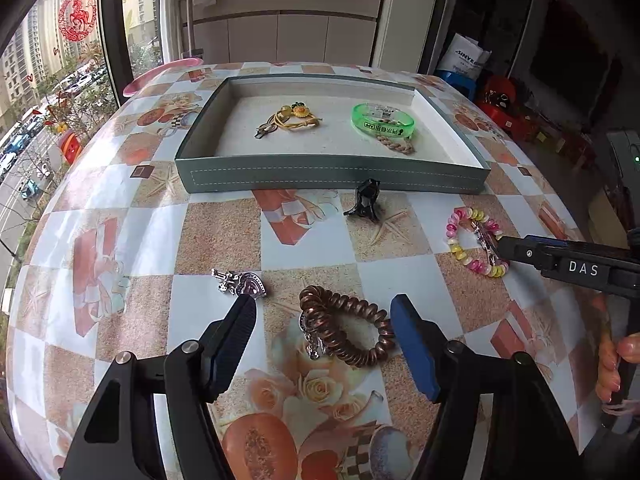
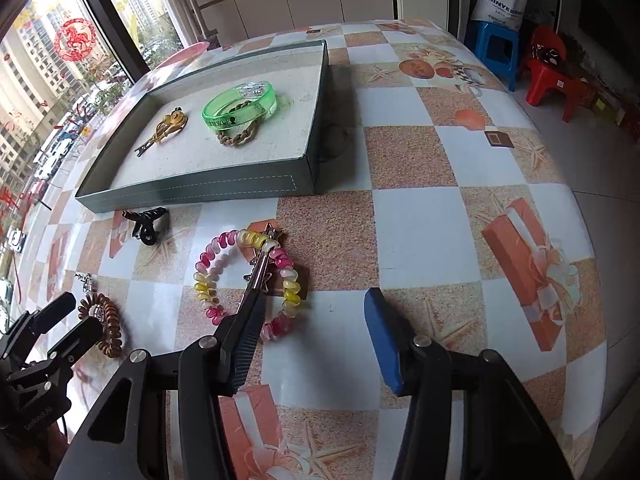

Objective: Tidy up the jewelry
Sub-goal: 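Grasp the brown coiled hair tie with the left tool while the right tool grasps the beaded bracelet, then carry the hair tie with the left tool while the right tool carries the bracelet into the tray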

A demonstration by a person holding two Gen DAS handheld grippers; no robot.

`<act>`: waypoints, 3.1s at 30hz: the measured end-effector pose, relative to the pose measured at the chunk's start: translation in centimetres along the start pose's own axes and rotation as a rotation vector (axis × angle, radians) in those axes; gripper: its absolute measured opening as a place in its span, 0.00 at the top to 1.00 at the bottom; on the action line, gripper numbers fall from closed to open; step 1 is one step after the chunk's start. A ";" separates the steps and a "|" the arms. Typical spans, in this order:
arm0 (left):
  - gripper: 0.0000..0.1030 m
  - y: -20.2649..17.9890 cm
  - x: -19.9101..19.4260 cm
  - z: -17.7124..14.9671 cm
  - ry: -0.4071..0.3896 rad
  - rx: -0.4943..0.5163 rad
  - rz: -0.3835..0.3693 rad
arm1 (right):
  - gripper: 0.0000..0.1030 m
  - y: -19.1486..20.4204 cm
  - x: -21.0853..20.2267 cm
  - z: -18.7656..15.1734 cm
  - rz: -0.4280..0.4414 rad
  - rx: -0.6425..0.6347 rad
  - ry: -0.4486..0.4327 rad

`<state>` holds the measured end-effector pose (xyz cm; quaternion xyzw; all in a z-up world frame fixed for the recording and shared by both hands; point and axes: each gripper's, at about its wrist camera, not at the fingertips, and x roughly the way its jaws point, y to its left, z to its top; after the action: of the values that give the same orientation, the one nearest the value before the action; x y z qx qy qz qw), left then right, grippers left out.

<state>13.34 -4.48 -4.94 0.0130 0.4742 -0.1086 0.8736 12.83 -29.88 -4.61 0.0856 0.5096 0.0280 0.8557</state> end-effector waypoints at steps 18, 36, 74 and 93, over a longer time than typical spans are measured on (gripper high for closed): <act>0.77 0.8 -1.8 -0.2 -0.058 -0.013 -0.091 | 0.90 2.9 -1.4 -0.9 -0.039 -0.121 -0.055; 0.77 5.2 -8.3 2.9 -0.187 -0.089 -0.160 | 0.90 3.3 -6.5 0.5 0.078 -0.063 -0.137; 0.77 4.3 7.4 16.8 -0.053 -0.026 -0.073 | 0.91 5.1 6.7 13.3 0.064 -0.017 0.040; 0.76 4.1 9.6 17.0 -0.042 -0.026 0.041 | 0.90 4.7 7.8 14.5 0.045 -0.005 0.013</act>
<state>33.29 -4.35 -3.86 0.0092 0.4567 -0.0847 0.8855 29.42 -25.93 -3.81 0.0947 0.5131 0.0493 0.8517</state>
